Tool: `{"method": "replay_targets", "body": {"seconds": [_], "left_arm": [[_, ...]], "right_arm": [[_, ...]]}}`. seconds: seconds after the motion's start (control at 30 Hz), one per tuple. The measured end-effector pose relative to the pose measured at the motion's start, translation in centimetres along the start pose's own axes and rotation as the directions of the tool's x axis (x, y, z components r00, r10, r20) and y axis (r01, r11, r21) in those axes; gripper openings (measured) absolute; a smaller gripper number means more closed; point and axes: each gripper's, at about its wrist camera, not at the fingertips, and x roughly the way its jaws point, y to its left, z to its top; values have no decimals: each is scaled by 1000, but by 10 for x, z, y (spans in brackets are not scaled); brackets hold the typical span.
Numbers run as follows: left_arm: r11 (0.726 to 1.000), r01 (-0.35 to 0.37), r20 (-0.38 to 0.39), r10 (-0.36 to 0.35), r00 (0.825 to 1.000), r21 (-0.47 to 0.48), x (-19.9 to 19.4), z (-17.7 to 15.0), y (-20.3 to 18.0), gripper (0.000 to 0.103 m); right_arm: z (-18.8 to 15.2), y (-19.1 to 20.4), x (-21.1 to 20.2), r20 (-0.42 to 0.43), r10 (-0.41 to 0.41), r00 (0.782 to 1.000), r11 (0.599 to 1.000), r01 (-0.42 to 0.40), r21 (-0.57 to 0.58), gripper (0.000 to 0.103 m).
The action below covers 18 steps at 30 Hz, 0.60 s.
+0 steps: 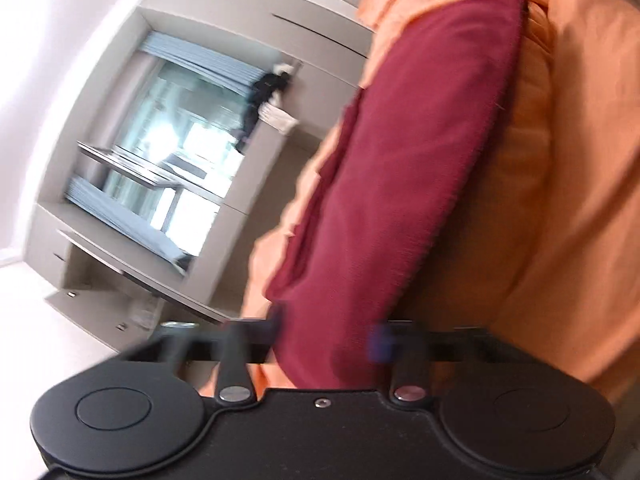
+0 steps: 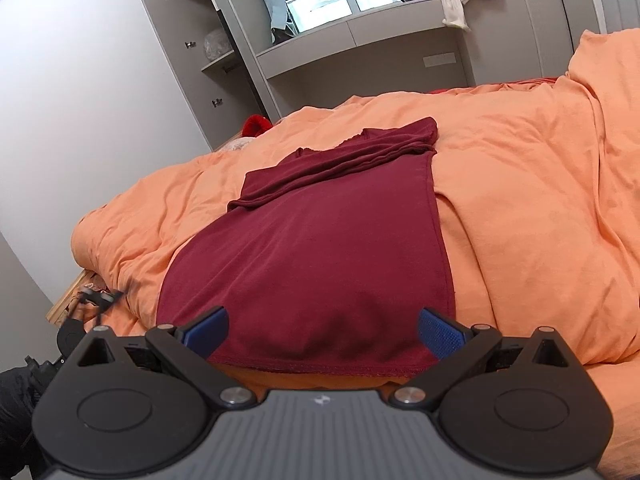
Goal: Fold small clothes
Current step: 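Grasp the shirt hem with the left tool while the right tool grasps the hem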
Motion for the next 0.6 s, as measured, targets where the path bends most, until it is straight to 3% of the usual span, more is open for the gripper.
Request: {"method": "replay_targets", "body": {"seconds": [0.03, 0.23, 0.33, 0.4, 0.5, 0.6], "left_arm": [[1000, 17, -4, -17, 1000, -3, -1, 0, 1, 15], [988, 108, 11, -108, 994, -113, 0, 11, 43, 7], [988, 90, 32, -87, 996, -125, 5, 21, 69, 8], [985, 99, 38, -95, 995, -140, 8, 29, 84, 8], [973, 139, 46, -133, 990, -183, 16, 38, 103, 9], [958, 156, 56, -146, 988, -239, 22, 44, 115, 11]], "right_arm": [[0, 1, 0, -1, -5, 1000, 1000, 5, -9, 103], [-6, 15, 2, -2, -107, 994, 973, 105, -203, 103], [-18, 27, 16, 4, -232, 973, 918, 221, -330, 103], [-31, 40, 27, 28, -298, 954, 856, 280, -435, 103], [-50, 58, 44, 47, -303, 952, 788, 278, -549, 102], [-60, 69, 63, 5, -278, 961, 788, 231, -571, 97]]}}
